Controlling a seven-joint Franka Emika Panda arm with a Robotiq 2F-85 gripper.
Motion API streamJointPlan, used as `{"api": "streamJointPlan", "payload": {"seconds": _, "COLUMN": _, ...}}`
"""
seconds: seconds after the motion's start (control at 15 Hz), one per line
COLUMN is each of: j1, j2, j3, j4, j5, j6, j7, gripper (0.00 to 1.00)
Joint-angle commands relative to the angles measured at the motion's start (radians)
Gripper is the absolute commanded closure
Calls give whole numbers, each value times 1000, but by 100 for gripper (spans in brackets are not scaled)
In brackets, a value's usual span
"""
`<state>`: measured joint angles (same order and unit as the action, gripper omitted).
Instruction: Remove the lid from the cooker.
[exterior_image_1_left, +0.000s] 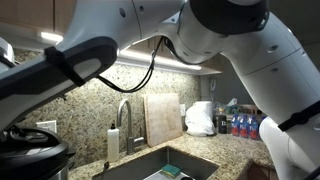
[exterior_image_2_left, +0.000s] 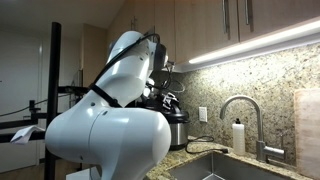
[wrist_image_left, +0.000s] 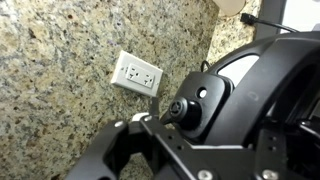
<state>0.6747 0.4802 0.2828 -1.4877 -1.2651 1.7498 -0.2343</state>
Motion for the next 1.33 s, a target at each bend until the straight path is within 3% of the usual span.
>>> {"api": "streamJointPlan", "payload": {"seconds": 0.0, "j1": -22, "j2": -22, "j3": 6, "j4": -66, "j5": 8, "j6": 8, "j7": 24, "gripper": 58}}
{"api": "streamJointPlan", "payload": {"seconds": 0.4, "j1": 32, "j2": -20, "j3": 1, "j4": -74, "j5": -63, "j6": -63, "j7": 84, "gripper": 97}}
{"api": "streamJointPlan", "payload": {"seconds": 0.87, "j1": 71, "j2": -58, "j3": 1, "j4": -113, "j5": -113, "j6": -163, "j7": 336, "gripper": 97}}
{"api": "streamJointPlan", "payload": {"seconds": 1.27, "j1": 35, "j2": -81, "j3": 9, "j4": -96, "j5": -60, "j6": -154, "j7": 313, "gripper": 96}}
